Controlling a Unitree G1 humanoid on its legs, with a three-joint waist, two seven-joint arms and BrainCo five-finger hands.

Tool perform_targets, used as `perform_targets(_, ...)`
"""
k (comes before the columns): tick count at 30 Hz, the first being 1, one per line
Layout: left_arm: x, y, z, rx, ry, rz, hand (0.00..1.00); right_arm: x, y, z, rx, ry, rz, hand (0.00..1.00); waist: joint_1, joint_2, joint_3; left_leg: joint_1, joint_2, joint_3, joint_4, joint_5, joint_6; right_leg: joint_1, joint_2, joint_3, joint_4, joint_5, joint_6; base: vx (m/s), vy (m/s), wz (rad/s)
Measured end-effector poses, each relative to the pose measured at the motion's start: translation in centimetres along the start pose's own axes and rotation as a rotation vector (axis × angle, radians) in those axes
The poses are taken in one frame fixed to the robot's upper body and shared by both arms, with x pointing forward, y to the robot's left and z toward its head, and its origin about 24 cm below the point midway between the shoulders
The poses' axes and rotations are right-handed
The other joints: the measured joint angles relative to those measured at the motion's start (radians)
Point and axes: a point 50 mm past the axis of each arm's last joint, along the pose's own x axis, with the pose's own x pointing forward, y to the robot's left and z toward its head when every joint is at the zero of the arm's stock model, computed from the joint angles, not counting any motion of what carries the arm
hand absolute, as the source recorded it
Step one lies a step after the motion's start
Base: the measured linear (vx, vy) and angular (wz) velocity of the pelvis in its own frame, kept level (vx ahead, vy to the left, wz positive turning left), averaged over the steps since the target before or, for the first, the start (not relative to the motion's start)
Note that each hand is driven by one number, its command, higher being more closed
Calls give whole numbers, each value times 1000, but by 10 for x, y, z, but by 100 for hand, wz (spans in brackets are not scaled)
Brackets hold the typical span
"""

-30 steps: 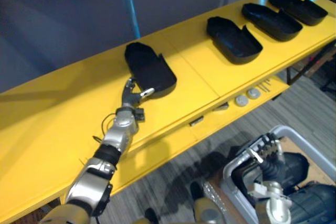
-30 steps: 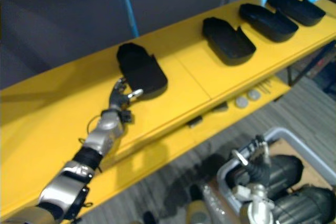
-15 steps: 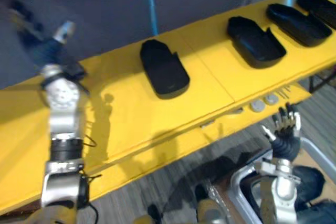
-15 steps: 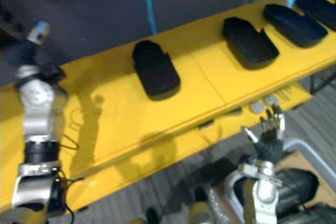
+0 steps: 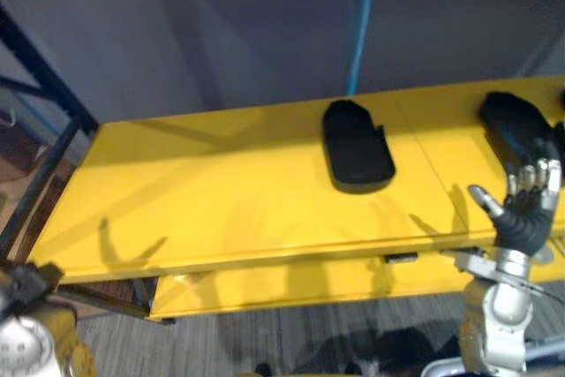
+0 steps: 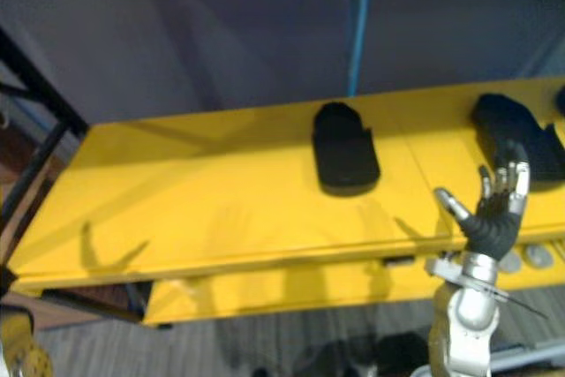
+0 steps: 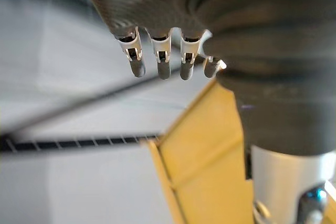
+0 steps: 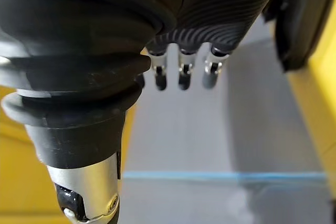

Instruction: Walk over and take plastic housings, then place them on the shelf

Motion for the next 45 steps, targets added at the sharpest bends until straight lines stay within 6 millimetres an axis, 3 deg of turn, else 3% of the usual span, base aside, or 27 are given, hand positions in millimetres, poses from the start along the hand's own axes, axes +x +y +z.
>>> perform_targets(7, -6, -4, 4, -49, -35, -43, 0, 0, 2, 2, 17, 12, -41, 0, -1, -22, -27, -32, -12, -10, -3, 4, 5, -18, -13, -15, 5, 0, 4, -9, 10, 7)
perform_targets(12, -7, -33, 9, -177, -71, -189, 0, 0, 4, 0, -41, 25, -57, 0, -4, -30, -32, -30, -12, -3, -16, 6, 6, -27, -14, -12, 8, 0, 4, 13, 3, -3)
perform_targets(15, -11, -49, 16, -279, -90, -284, 0, 2, 7, 1, -46, 10, -54, 0, -8, -30, -31, -25, -6, 40, -3, -3, 6, -62, -7, 44, 30, 1, 4, 3, 12, -47)
perform_targets(18, -12, -57, 16, -326, -86, -306, 0, 7, 11, 4, -31, -11, -21, 0, -11, -26, -10, -61, 8, 50, 212, -134, 11, -74, 18, 153, 52, 1, 4, -26, -4, -103)
perform_targets(20, -13, -52, 16, -307, -78, -279, 0, 15, 18, 8, -14, -41, 42, 0, 12, -15, 3, -101, 12, -64, 389, -221, 33, -109, 49, 288, 68, -4, -5, -102, -48, -191)
perform_targets(21, -13, -46, 16, -284, -81, -253, 0, 21, 23, 12, -7, -64, 84, 0, 20, 4, 12, -100, 8, -126, 434, -261, 34, -133, 67, 359, 67, -1, -8, -128, -29, -198)
perform_targets(23, -13, -44, 17, -287, -91, -219, 0, 24, 23, 15, -13, -81, 119, 0, 14, 25, 4, -98, 8, -145, 411, -320, 37, -174, 82, 404, 60, 21, -5, -106, 80, -139)
perform_targets(24, -12, -45, 17, -299, -100, -204, 0, 23, 23, 14, -2, -77, 118, 0, 11, 22, 8, -101, 1, -123, 399, -330, 35, -191, 73, 429, 52, 39, 9, -99, 142, -117)
perform_targets(26, -10, -50, 17, -319, -113, -168, 0, 20, 23, 12, 11, -59, 148, 0, 1, -13, 28, -100, -15, -53, 382, -320, 48, -217, 41, 447, 32, 77, 4, -54, 113, -85)
perform_targets(31, -5, -56, 21, -307, -178, -146, 0, 17, 14, 8, 31, -25, 133, 0, -23, -24, 25, -102, -23, -52, 375, -319, 48, -237, 38, 421, 36, 100, 35, 80, 23, -8)
perform_targets(34, 0, -72, 27, -360, -230, -193, 0, 3, -9, -13, -5, 108, 33, 0, -28, 6, 50, -96, -18, -60, 440, -320, 46, -245, 60, 429, 99, 104, 39, 59, 32, -24)
perform_targets(35, 2, -76, 31, -362, -262, -196, 0, -8, -18, -16, -21, 148, -1, 0, -29, -4, 78, -130, -27, -66, 567, -328, 50, -239, 56, 471, 133, 104, 39, -7, 146, -84)
perform_targets(36, 4, -79, 34, -370, -283, -226, 0, -22, -28, -16, 3, 178, -44, 0, -33, -20, 90, -135, -42, -69, 586, -351, 85, -223, 55, 511, 137, 105, 40, -34, 144, -94)
perform_targets(38, 6, -77, 39, -316, -323, -226, 0, -38, -35, -10, 29, 173, -44, 0, -47, -32, 113, -84, -38, -44, 505, -352, 83, -207, 71, 512, 139, 112, 59, -50, 52, -128)
perform_targets(39, 6, -74, 40, -283, -328, -219, 0, -41, -34, -8, 42, 164, -14, 0, -42, -51, 127, -59, -39, 1, 493, -345, 87, -206, 69, 498, 135, 130, 82, -153, -5, -161)
perform_targets(40, 6, -70, 39, -250, -318, -206, 0, -43, -33, 1, 43, 136, 36, 0, -51, -65, 136, -53, -39, 44, 485, -341, 94, -205, 58, 452, 105, 161, 68, -217, 14, -147)
perform_targets(41, 8, -69, 38, -219, -311, -198, 0, -43, -33, 11, 49, 84, 70, 0, -56, -90, 139, -57, -23, 105, 477, -329, 115, -221, 46, 342, 123, 115, 23, -230, 60, -129)
perform_targets(43, 12, -62, 36, -152, -301, -178, 0, -31, -21, 15, 77, 15, 132, 0, -29, -83, 139, -64, 38, 196, 459, -306, 112, -249, 34, 235, 176, 88, 19, -210, 100, -148)
perform_targets(45, 18, -53, 36, -87, -299, -148, 0, -18, 0, 15, 117, -35, 215, 0, -7, -71, 139, -65, 88, 259, 417, -266, 107, -266, -18, 158, 256, 75, -2, -77, 72, -136)
